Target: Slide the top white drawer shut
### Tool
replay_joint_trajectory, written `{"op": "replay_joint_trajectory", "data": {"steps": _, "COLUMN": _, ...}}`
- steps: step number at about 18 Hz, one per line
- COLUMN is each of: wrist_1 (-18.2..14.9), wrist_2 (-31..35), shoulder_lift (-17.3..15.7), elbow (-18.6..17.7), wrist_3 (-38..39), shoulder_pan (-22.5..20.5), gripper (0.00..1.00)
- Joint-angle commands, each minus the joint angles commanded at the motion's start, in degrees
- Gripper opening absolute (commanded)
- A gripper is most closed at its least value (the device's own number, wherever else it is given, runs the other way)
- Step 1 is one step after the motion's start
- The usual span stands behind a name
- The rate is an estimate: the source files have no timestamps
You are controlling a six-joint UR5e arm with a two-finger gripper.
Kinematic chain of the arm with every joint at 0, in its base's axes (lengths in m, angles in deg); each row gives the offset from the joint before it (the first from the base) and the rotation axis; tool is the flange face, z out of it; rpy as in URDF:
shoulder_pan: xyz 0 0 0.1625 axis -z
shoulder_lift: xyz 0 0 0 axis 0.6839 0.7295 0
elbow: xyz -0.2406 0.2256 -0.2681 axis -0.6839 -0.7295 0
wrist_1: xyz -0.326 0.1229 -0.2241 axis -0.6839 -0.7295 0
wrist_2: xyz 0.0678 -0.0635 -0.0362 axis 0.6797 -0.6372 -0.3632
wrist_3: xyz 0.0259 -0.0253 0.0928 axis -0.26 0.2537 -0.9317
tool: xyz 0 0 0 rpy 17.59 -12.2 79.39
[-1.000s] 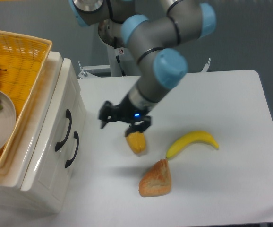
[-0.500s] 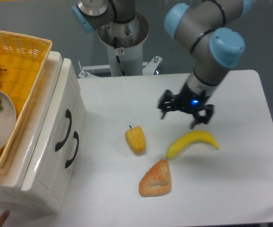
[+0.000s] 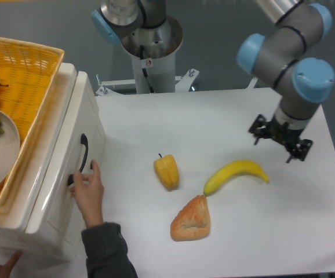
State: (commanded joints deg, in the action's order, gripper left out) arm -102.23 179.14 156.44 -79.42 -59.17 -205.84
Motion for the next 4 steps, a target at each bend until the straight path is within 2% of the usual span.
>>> {"op": "replay_joint_trajectory", "data": {"steps": 4, "wrist_1": 0.0, "wrist_2": 0.0, "shoulder_lift": 0.0, "elbow": -0.26, "wrist_3": -0.18, "shoulder_pan": 0.18, "gripper": 1.0}}
